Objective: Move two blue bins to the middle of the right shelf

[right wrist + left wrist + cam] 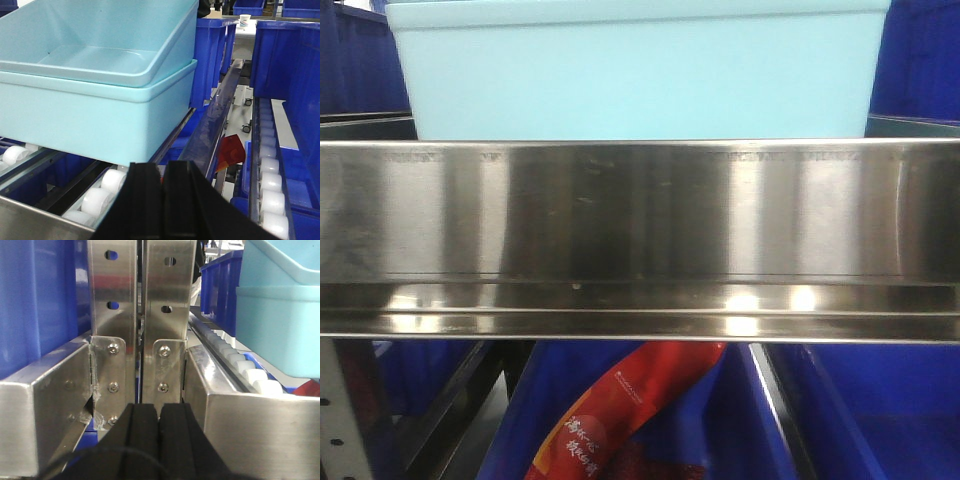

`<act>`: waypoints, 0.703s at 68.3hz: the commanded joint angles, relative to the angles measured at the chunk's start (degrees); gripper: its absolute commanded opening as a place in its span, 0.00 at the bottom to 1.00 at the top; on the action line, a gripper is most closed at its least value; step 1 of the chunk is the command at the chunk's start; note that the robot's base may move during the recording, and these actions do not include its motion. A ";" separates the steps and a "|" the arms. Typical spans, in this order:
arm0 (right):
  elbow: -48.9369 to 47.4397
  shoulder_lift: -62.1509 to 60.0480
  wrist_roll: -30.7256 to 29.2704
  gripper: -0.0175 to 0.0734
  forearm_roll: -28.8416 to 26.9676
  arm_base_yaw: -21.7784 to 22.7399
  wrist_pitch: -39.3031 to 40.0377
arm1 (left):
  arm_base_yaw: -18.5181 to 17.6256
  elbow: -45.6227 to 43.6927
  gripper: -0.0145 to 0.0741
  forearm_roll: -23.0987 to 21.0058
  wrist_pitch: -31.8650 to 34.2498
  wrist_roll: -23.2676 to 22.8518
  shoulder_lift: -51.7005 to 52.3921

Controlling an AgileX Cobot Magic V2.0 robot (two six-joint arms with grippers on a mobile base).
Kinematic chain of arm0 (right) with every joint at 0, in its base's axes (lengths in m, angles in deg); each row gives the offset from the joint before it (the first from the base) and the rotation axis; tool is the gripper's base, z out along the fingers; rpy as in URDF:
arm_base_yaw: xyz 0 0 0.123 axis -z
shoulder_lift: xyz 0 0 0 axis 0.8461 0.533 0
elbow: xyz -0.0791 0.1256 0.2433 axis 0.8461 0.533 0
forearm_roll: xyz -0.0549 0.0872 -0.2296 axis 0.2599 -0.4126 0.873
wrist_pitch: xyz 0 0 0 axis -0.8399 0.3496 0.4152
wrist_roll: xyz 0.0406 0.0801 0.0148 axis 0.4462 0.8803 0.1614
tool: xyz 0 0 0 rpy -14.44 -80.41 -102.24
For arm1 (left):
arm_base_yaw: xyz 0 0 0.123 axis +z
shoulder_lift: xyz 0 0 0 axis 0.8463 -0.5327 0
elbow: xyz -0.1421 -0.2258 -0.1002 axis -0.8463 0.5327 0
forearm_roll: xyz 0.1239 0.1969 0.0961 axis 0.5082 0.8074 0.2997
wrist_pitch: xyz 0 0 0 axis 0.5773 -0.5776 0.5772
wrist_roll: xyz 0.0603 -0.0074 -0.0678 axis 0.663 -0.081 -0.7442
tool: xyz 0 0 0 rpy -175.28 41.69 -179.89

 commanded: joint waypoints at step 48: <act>0.03 -0.35 -0.16 0.01 0.62 0.29 1.29 | 0.25 0.18 0.04 -0.48 2.51 0.41 0.28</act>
